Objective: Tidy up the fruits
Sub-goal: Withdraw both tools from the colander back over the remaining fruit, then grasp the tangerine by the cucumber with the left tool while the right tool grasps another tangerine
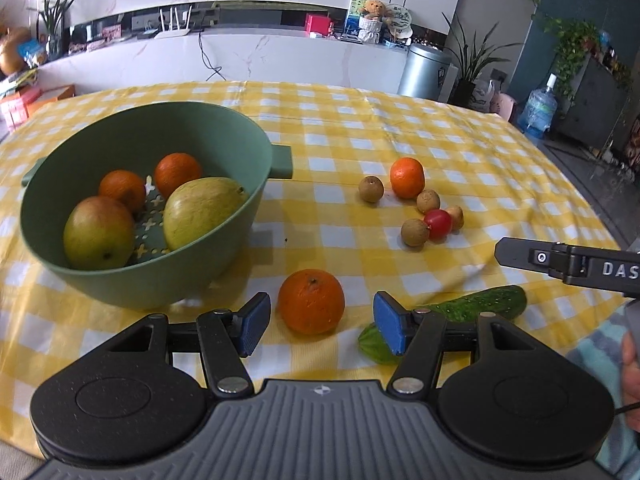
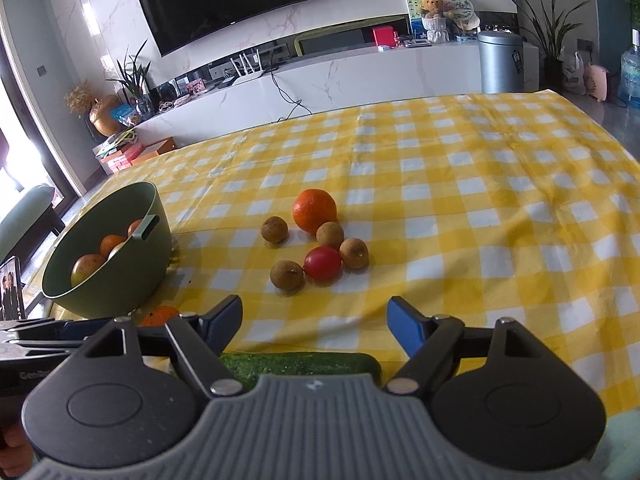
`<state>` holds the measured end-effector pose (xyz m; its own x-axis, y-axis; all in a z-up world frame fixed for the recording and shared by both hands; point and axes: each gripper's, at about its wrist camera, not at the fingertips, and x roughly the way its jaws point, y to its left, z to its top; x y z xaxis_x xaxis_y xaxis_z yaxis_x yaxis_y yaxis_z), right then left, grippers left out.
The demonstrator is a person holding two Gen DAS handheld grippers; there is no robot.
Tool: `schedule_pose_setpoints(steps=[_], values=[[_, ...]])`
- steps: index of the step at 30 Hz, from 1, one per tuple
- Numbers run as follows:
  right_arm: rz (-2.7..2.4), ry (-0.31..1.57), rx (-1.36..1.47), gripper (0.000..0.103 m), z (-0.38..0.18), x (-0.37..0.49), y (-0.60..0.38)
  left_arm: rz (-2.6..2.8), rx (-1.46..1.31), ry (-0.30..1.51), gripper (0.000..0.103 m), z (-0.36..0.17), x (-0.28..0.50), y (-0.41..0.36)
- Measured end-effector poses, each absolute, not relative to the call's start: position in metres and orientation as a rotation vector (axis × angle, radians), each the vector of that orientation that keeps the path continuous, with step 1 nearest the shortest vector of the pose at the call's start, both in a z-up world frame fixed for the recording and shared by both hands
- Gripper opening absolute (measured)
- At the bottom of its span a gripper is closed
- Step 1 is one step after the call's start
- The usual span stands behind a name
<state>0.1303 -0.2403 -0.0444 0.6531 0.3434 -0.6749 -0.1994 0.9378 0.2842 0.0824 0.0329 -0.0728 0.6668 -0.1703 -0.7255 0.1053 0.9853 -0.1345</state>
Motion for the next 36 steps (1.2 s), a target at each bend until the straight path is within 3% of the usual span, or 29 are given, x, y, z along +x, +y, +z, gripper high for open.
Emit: schedule_pose_setpoints(steps=[9,15,36], values=[[0.322,0.825,0.188,0.077,-0.051,0.137,-0.237,-0.119,-0.110,0.867,0.069,-0.088,0.098,0.034],[0.326,0.840,0.187,0.077,-0.055,0.142,-0.235,-0.120,-0.121,0.892,0.051,-0.093,0.100,0.036],[0.341,0.744,0.135,0.076,-0.045,0.172,-0.221,-0.146,-0.079,0.817,0.049,-0.081,0.117,0.020]])
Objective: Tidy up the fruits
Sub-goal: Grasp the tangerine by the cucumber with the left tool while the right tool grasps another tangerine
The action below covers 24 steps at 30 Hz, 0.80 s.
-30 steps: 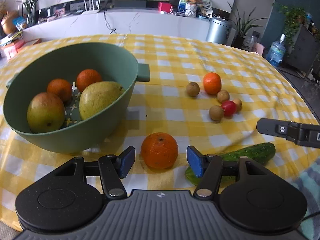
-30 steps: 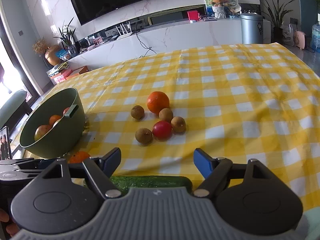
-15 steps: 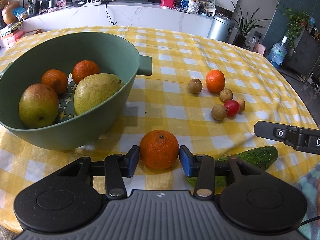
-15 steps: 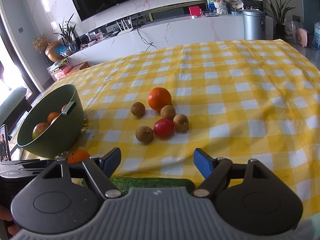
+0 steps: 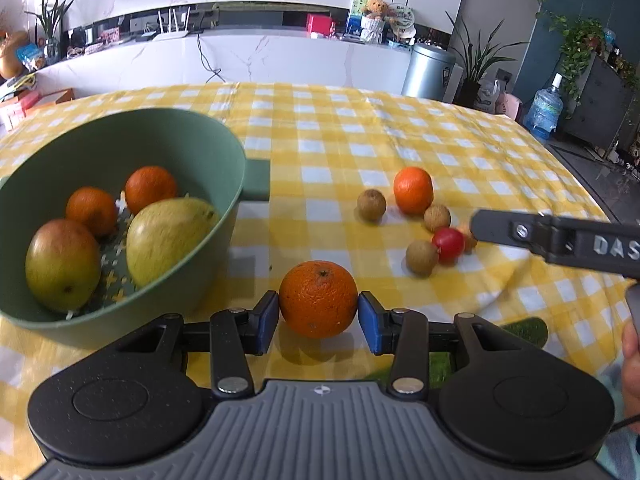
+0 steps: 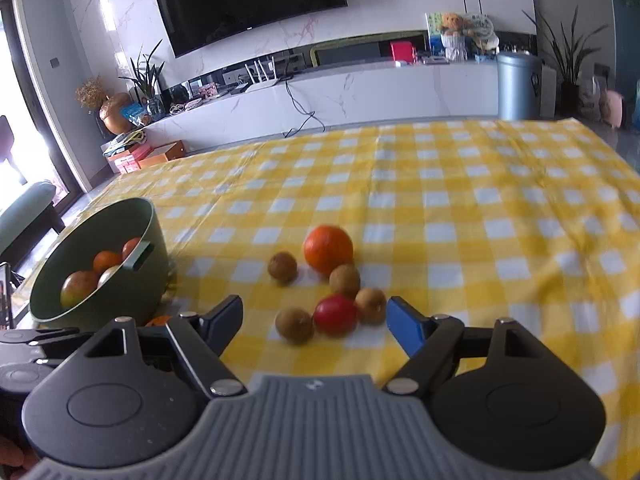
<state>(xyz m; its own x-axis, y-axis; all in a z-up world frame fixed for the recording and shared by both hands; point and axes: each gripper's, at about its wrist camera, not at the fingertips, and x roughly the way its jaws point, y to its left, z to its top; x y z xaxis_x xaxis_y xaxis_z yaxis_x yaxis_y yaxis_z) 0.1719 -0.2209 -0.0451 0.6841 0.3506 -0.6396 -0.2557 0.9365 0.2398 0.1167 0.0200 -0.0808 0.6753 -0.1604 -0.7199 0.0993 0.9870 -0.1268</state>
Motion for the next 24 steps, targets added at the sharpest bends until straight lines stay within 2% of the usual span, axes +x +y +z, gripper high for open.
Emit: schedule_pose_setpoints(steps=[5,7,13,18,21,24], values=[[0.341,0.715,0.066,0.075,-0.045,0.194,-0.210,-0.148,-0.085,0.802,0.049,-0.083,0.127,0.017],[0.345,0.713,0.035,0.070,-0.047,0.202,-0.205,-0.161,-0.092,0.799,0.049,-0.085,0.131,0.016],[0.373,0.702,-0.022,0.066,-0.054,0.218,-0.192,-0.179,-0.074,0.790,0.049,-0.090,0.138,0.009],[0.362,0.708,-0.028,0.065,-0.060,0.233,-0.189,-0.178,-0.078,0.806,0.049,-0.097,0.142,0.009],[0.350,0.725,-0.021,0.059,-0.065,0.243,-0.188,-0.182,-0.083,0.805,0.049,-0.098,0.144,0.010],[0.351,0.744,0.005,0.058,-0.071,0.251,-0.190,-0.188,-0.083,0.799,0.049,-0.099,0.145,0.010]])
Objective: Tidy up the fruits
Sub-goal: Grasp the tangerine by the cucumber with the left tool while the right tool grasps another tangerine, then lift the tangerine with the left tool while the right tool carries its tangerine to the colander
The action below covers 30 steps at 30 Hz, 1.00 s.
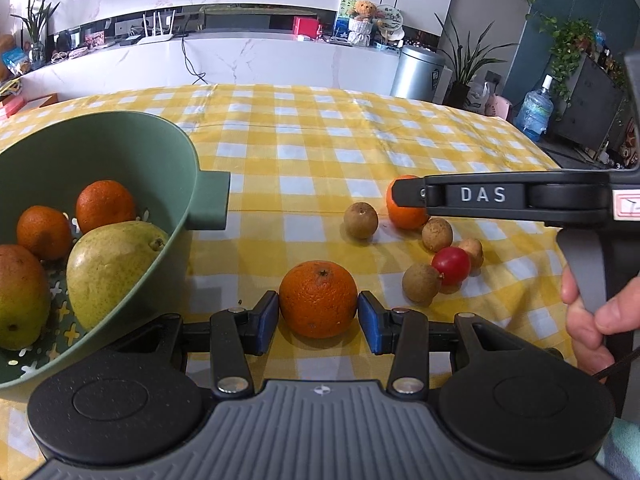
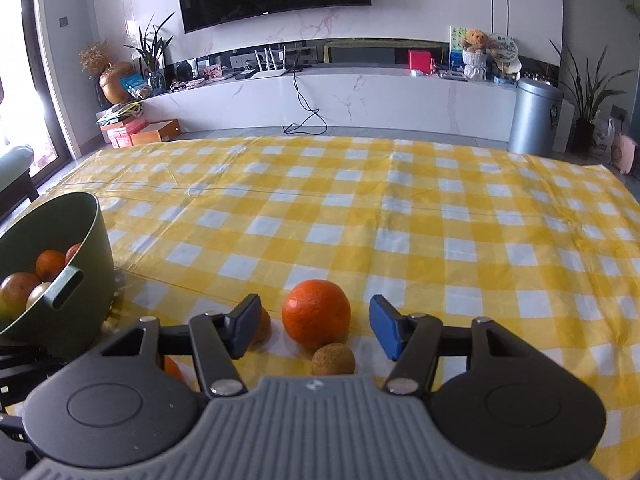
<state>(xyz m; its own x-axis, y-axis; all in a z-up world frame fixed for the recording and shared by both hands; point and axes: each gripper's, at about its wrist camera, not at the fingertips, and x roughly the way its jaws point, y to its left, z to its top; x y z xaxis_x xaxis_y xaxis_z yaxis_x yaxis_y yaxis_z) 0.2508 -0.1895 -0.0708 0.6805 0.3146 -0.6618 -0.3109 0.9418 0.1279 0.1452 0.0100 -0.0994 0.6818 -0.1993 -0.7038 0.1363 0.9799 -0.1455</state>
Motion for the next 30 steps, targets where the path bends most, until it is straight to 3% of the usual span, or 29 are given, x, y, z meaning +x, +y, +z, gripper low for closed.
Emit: schedule_pose_setpoints(steps=[6,13,30], values=[[0.348,0.781,0.066,0.057,-0.079,0.262,-0.193,-0.190,-0.082,0.795,0.050,-0.100,0.147,0.009],[0.360,0.834,0.123,0.040,-0.089,0.270,-0.196,-0.194,-0.077,0.797,0.051,-0.102,0.148,0.009],[0.398,0.670,0.113,0.039,-0.053,0.233,-0.199,-0.290,-0.030,0.721,0.049,-0.058,0.123,0.000]])
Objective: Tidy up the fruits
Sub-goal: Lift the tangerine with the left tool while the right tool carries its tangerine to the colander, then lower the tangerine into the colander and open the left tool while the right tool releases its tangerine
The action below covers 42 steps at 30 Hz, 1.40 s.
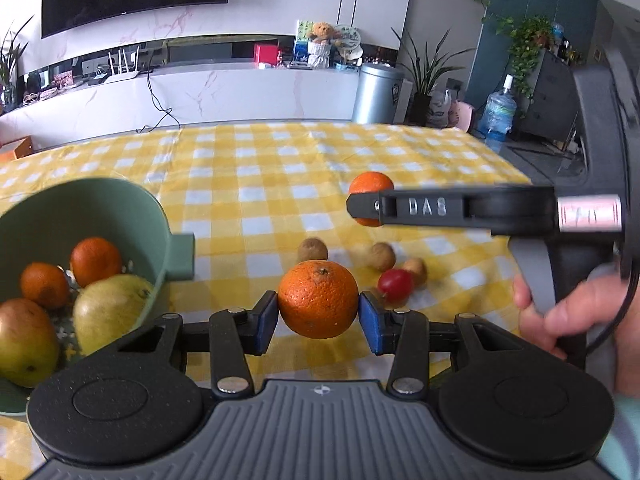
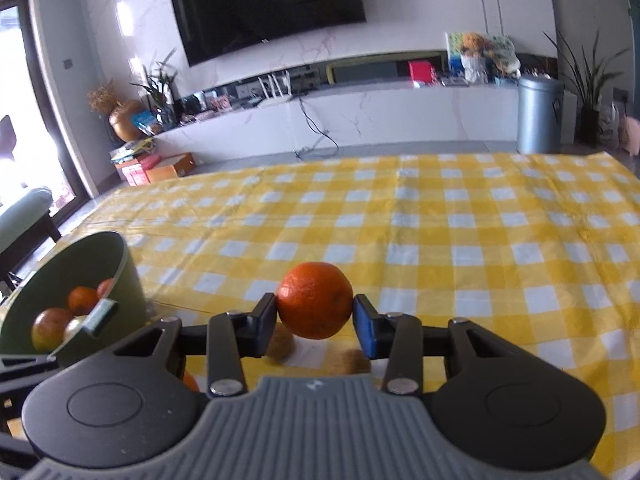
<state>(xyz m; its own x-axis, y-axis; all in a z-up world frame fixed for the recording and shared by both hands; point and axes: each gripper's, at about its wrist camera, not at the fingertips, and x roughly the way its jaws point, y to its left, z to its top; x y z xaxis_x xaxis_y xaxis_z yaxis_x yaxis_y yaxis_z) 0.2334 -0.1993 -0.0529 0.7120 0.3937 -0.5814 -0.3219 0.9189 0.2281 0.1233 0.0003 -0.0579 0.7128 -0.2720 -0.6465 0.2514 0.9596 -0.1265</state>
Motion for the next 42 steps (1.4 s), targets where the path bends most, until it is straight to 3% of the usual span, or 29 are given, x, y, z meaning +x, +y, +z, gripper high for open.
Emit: schedule_pose_setpoints(steps=[15,32,42], values=[[0.565,0.574,-0.046,0.039,-0.005,0.186,-0.140,-0.118,-0.114,0.693,0.049,0.003,0.126,0.077],[0.704,0.596,-0.488,0.038,0.001,0.198,-0.019,-0.088,-0.234,0.794,0.049,-0.037,0.156,0.151],[0.712,0.658,-0.543,0.038,-0.015,0.217,-0.002,-0.085,-0.266,0.817,0.049,-0.051,0.164,0.157]])
